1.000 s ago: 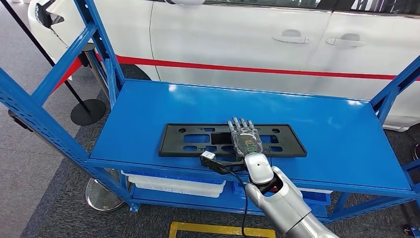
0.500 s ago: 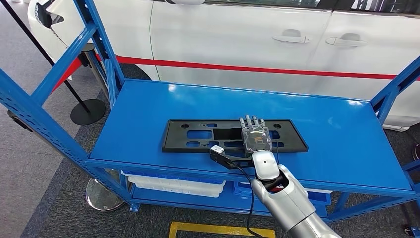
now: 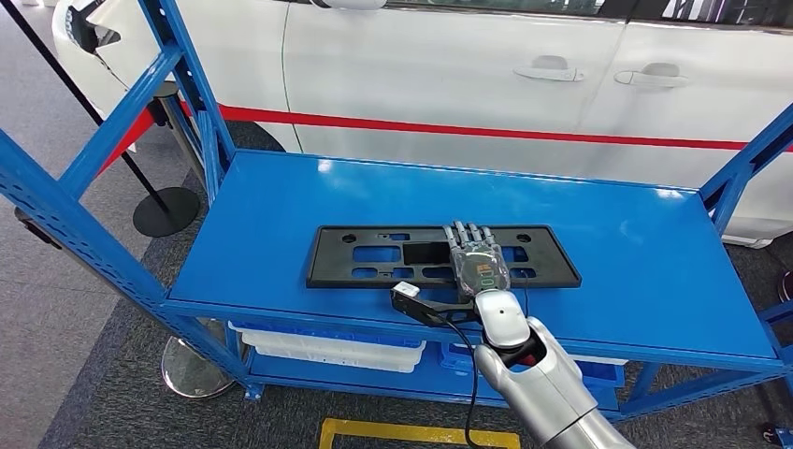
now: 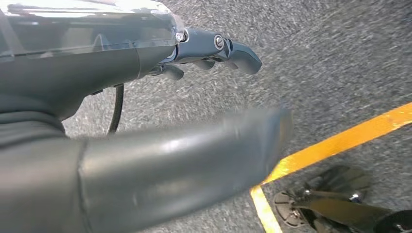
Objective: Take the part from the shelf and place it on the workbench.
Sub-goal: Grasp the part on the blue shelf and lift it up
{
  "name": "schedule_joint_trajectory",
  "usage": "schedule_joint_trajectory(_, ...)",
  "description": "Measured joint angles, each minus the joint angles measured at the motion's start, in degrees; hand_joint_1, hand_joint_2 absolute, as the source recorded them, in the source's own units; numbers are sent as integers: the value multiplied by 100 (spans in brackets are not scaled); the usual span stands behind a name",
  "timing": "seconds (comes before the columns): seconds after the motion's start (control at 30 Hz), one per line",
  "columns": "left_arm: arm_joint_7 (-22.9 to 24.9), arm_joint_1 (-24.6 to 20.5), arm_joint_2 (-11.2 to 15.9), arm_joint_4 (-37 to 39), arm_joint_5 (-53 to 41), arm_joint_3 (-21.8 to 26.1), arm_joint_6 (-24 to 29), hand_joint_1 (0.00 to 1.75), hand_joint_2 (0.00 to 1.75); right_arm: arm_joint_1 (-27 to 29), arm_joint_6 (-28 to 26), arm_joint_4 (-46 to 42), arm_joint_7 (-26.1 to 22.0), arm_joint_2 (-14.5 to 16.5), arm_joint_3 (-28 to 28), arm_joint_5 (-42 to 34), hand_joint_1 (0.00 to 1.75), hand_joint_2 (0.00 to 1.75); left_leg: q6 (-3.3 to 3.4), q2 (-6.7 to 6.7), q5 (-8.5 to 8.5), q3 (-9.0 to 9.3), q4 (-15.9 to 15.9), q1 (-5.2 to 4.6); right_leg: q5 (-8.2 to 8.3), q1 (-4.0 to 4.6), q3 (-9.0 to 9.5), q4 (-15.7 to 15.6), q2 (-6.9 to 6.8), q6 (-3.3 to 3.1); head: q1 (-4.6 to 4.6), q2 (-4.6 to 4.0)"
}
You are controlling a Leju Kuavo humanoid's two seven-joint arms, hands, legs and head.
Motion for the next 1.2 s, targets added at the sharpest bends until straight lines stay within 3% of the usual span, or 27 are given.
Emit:
schedule_joint_trajectory(0.2,-356,-1,-61,-184,140,66,-268,0,175,27,-94,-5,-4,-2,0,-5,0,175,0,1,0,1,0,0,0,0,0,0,1,0,1,0)
schedule_joint_trajectory(0.37,-636,14,-133,-337,144,64,32,0,175,88,-181,-8,-4,-21,-29,-5,0,175,0,3,0,2,0,0,0,0,0,0,1,0,0,0)
schedule_joint_trajectory(0.57,-671,8,-159,-378,275,66,-302,0,175,131,-209,-16,-4,-50,-92,-5,0,175,0,4,0,4,0,0,0,0,1,0,2,0,0,0)
schedule_joint_trajectory(1.03,-644,37,-131,-376,245,70,-286,0,175,246,-279,-110,-8,-193,-140,-5,0,175,0,5,0,8,0,0,0,0,4,-1,2,0,0,0)
schedule_joint_trajectory(1.07,-634,37,-130,-376,240,72,-274,0,175,253,-279,-118,-17,-199,-140,-6,0,131,0,5,0,8,0,0,0,0,5,-1,2,0,0,0)
schedule_joint_trajectory(1.17,-628,38,-129,-376,229,76,-259,0,175,269,-278,-141,-75,-214,-140,-45,0,131,0,5,0,8,0,0,0,0,6,-1,2,0,0,0)
schedule_joint_trajectory(1.2,-629,38,-129,-376,222,78,-259,0,175,275,-273,-149,-99,-219,-140,-64,0,175,0,5,0,8,0,0,0,0,6,-1,2,0,0,0)
